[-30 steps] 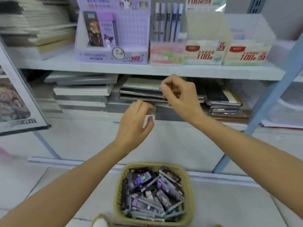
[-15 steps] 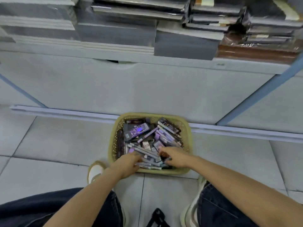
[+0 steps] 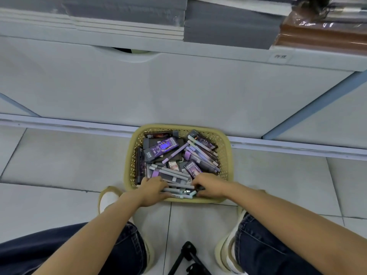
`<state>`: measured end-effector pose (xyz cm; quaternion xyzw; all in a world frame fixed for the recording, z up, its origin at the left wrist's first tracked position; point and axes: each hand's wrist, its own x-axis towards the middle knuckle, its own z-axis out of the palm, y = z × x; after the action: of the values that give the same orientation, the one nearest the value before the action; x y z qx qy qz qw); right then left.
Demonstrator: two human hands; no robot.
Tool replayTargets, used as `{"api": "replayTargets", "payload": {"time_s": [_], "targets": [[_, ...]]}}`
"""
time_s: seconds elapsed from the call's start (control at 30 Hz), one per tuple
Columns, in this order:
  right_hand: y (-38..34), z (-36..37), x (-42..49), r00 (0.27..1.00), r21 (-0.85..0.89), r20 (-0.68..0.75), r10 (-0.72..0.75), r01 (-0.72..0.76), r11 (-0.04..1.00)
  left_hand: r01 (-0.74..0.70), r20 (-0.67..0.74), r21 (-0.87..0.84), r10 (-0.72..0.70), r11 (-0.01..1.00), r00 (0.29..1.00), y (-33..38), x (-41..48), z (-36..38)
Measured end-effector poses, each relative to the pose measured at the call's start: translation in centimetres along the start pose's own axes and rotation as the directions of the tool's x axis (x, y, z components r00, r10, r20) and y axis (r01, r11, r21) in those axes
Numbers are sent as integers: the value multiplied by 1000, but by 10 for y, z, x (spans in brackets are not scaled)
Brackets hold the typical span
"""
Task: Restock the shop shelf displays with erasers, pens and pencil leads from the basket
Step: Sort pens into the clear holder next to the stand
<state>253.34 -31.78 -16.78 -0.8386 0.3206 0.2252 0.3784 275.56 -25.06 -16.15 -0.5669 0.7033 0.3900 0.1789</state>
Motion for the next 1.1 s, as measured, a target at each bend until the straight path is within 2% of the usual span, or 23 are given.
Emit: {"api": "replayTargets", "payload": {"time_s": [0.1,0.17,0.3,0.4,0.47,0.5,0.57,0.6,0.63,0.67,0.73,0.8,0.9,1.0,1.1], "targets": [[3,-7,-1,1000,46,-29,-2,3,999,-38,7,-56,38,998,999,0,-1,3],[6,-15,-3,995,147,-102,3,12,989,-58,-41,-72,56,996,998,1,-1,5],[11,-35,-8,964,355,-256,78,19,935,-66,-237,-139,32,988,971,1,-1,4],[13,-48,-12,905,544,-386,178,67,836,-74,-382,-341,-66,937,922,-1,2,-11],[10,-56,-14,879,701,-400,258,112,705,-89,-419,-566,-193,820,888,3,3,-23],[8,-59,-14,876,772,-393,281,147,619,-117,-415,-684,-253,720,874,7,4,-28],[3,-64,-12,880,853,-376,291,206,479,-201,-369,-874,-335,442,867,19,3,-37],[0,-66,-11,882,876,-370,292,226,426,-221,-318,-929,-334,296,888,25,2,-41],[-3,-69,-9,881,890,-372,294,248,383,-218,-272,-956,-307,199,912,32,0,-46],[-7,-72,-9,878,898,-379,293,272,345,-206,-245,-964,-268,165,932,38,-2,-50],[-15,-78,-8,871,908,-394,292,321,268,-209,-247,-958,-195,195,949,51,-5,-57],[-24,-86,-10,865,909,-412,286,366,200,-234,-284,-939,-183,254,941,61,-11,-65],[-35,-101,-20,857,890,-456,241,436,134,-289,-333,-928,-180,234,926,68,-22,-81],[-50,-125,-37,830,853,-521,199,500,150,-327,-361,-925,-179,196,915,74,-41,-105],[-68,-159,-61,756,786,-617,218,579,218,-371,-397,-913,-160,170,904,82,-64,-133]]}}
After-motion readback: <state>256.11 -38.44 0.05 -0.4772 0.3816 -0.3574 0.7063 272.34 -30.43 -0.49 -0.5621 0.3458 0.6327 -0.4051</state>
